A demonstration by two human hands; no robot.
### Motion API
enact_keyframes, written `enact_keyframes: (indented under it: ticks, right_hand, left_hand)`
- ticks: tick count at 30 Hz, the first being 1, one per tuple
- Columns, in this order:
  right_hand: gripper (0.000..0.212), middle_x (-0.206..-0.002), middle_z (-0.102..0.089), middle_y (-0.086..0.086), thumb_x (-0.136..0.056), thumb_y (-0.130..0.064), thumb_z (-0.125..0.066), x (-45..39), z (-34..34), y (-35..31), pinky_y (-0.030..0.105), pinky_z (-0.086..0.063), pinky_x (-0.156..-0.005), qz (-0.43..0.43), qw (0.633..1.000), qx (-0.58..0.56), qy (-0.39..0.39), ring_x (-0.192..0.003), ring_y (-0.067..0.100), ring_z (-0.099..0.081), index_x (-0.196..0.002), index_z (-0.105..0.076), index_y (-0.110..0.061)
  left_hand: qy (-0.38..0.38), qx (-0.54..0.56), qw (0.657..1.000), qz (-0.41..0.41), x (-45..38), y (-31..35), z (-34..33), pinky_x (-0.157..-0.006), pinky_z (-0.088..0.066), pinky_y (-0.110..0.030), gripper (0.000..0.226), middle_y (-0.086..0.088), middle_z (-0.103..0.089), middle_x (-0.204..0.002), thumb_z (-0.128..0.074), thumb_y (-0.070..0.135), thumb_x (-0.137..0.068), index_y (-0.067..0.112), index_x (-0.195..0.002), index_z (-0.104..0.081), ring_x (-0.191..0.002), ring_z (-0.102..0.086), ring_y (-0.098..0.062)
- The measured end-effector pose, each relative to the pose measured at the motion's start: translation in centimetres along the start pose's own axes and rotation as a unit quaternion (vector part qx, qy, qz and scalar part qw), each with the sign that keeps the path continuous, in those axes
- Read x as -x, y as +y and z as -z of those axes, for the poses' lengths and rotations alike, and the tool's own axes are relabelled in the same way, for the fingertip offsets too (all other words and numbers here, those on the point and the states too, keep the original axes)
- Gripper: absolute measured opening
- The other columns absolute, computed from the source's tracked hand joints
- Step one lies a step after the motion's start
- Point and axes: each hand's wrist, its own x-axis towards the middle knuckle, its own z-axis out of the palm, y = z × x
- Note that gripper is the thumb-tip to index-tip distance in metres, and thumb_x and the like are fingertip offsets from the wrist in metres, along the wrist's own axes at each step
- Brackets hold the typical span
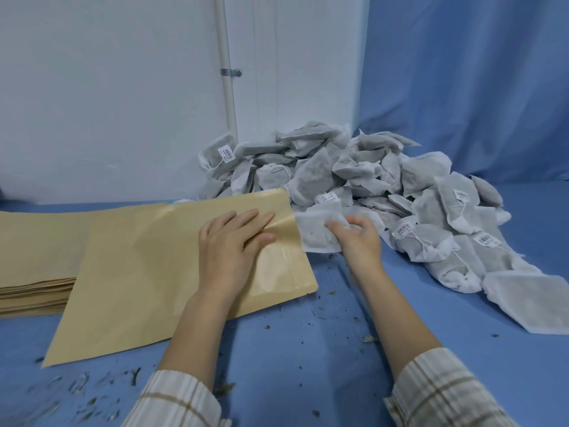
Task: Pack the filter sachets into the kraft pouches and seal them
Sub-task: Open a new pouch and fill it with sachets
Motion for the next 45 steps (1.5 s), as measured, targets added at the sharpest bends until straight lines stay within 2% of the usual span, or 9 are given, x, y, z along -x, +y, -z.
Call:
enact_keyframes:
  ticks: [11, 18, 21, 25, 27, 29, 33, 39, 45]
  right_hand:
    - [0.02, -0.065, -0.056, -0.016, -0.078, -0.017, -0.067, 1.4, -2.0, -0.2, 0.009, -0.037, -0.054, 0.187, 0.972, 0.121, -0.071, -0.056, -0.005, -0.047, -0.071, -0.054, -0.03]
    - [0.026, -0.07, -0.047, -0.003, -0.099, -0.017, -0.04, 2.4, -2.6, -1.3, 0.011, -0.044, -0.049, -0.149, 0.903, 0.163, -0.369, -0.057, 0.007, -0.051, -0.074, -0.045, -0.02]
    - [0.028, -0.078, -0.048, -0.006, -0.1, -0.01, -0.038, 2.3, -4.2, 0.1, 0.01, -0.042, -0.064, -0.114, 0.931, 0.127, -0.321, -0.068, 0.001, -0.046, -0.075, -0.043, -0.023]
    - [0.027, -0.06, -0.051, -0.011, -0.089, -0.012, -0.054, 1.5, -4.3, 0.3, 0.007, -0.035, -0.047, 0.076, 0.964, 0.198, -0.161, -0.055, 0.0, -0.043, -0.065, -0.052, -0.023]
    - [0.005, -0.086, -0.06, -0.01, -0.085, -0.026, -0.06, 0.6, -3.4, 1.3, 0.017, -0.039, -0.066, 0.145, 0.952, 0.257, -0.08, -0.074, 0.002, -0.051, -0.082, -0.063, -0.027]
    - [0.025, -0.134, -0.042, 0.003, -0.088, -0.041, -0.054, -0.6, -2.3, 2.3, 0.025, -0.035, -0.094, 0.151, 0.914, 0.375, -0.03, -0.119, 0.012, -0.038, -0.109, -0.064, -0.03]
    - [0.054, -0.155, -0.002, 0.012, -0.086, -0.065, -0.043, -1.4, -1.2, 2.8, 0.037, -0.009, -0.115, 0.068, 0.849, 0.505, -0.139, -0.143, 0.026, 0.004, -0.136, -0.04, -0.045]
    - [0.025, -0.093, -0.056, -0.001, -0.081, -0.022, -0.064, -1.5, -0.7, 2.6, 0.024, -0.039, -0.076, 0.094, 0.946, 0.311, 0.002, -0.103, 0.023, -0.057, -0.105, -0.063, -0.022]
    - [0.06, -0.12, -0.056, 0.008, -0.085, -0.037, -0.063, -1.4, -1.5, 2.4, 0.033, -0.04, -0.093, 0.082, 0.932, 0.35, -0.051, -0.113, 0.028, -0.05, -0.138, -0.038, -0.022]
  left_hand:
    - [-0.056, 0.102, 0.991, -0.062, -0.6, 1.5, 0.6, -0.104, -0.033, -0.045, 0.032, 0.014, -0.064, -0.121, -0.065, 0.035, -0.084, 0.04, -0.116, -0.064, -0.118, -0.054, -0.013]
    - [-0.076, 0.105, 0.989, -0.077, -0.3, 1.8, 0.3, -0.099, -0.039, -0.039, 0.028, 0.018, -0.067, -0.114, -0.066, 0.033, -0.085, 0.038, -0.113, -0.067, -0.108, -0.058, -0.004]
    - [-0.087, 0.088, 0.989, -0.08, -0.1, 1.5, 0.2, -0.1, -0.038, -0.041, 0.028, 0.018, -0.066, -0.116, -0.065, 0.032, -0.086, 0.036, -0.114, -0.067, -0.111, -0.057, -0.007]
    - [-0.042, 0.005, 0.998, -0.056, 0.0, 0.7, 0.1, -0.107, -0.027, -0.039, 0.032, 0.016, -0.061, -0.125, -0.06, 0.036, -0.088, 0.037, -0.12, -0.063, -0.12, -0.051, -0.013]
    - [-0.017, -0.044, 0.999, -0.024, 0.2, 0.4, -0.1, -0.109, -0.019, -0.033, 0.034, 0.015, -0.057, -0.131, -0.056, 0.04, -0.09, 0.038, -0.124, -0.059, -0.126, -0.044, -0.016]
    - [0.001, -0.069, 0.998, 0.001, 0.3, 0.1, -0.2, -0.107, -0.014, -0.031, 0.035, 0.013, -0.054, -0.134, -0.054, 0.041, -0.091, 0.037, -0.126, -0.058, -0.129, -0.041, -0.018]
    - [-0.008, -0.08, 0.997, 0.018, 0.6, -0.3, -0.3, -0.106, -0.009, -0.028, 0.036, 0.014, -0.052, -0.136, -0.052, 0.042, -0.092, 0.038, -0.128, -0.056, -0.131, -0.037, -0.017]
    - [-0.02, -0.08, 0.996, 0.018, 0.7, -0.5, -0.5, -0.106, -0.008, -0.026, 0.037, 0.014, -0.051, -0.138, -0.052, 0.043, -0.091, 0.04, -0.127, -0.055, -0.132, -0.036, -0.016]
    - [-0.005, -0.068, 0.998, 0.016, 0.8, -0.4, -0.3, -0.107, -0.01, -0.028, 0.036, 0.013, -0.052, -0.137, -0.053, 0.041, -0.091, 0.038, -0.126, -0.057, -0.131, -0.037, -0.017]
